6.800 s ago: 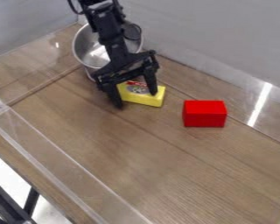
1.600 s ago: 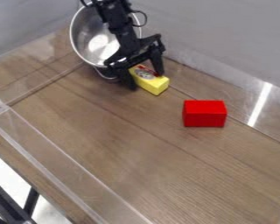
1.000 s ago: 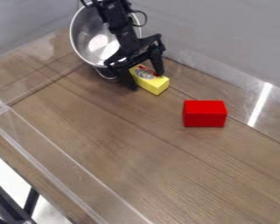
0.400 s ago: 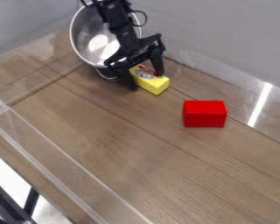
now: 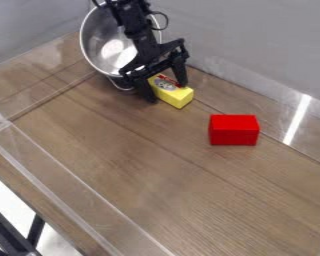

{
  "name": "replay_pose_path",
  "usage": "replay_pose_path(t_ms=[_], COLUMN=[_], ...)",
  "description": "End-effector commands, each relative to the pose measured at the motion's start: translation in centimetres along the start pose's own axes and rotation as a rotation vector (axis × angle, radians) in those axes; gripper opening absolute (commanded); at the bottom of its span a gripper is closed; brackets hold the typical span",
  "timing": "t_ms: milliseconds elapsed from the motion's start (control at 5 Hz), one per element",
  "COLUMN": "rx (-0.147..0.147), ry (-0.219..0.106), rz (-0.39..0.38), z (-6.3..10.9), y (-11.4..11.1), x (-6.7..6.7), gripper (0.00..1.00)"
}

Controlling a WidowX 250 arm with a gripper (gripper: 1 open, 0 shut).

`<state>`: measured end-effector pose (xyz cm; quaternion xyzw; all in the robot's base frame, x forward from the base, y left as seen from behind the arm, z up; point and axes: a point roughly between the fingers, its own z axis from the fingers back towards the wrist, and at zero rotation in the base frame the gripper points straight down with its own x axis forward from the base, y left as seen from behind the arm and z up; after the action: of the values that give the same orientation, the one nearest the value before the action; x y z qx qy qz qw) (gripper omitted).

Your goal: Put butter into the silver pot

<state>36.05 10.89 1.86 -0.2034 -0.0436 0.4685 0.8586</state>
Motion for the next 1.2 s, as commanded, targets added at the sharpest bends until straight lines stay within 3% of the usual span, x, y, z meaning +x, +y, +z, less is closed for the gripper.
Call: replay_pose_path(t_ms=[0, 200, 1000], rx=[0.009, -0.003, -0.040], ry=[0.005, 0.007, 0.007], rz=[-0.072, -0.049, 0.017], z=[-1.5, -0.6, 2.4], y=[-0.8, -0.7, -0.3], x=[-0.8, -0.5, 0.3], gripper=[0.00, 1.00, 1.00])
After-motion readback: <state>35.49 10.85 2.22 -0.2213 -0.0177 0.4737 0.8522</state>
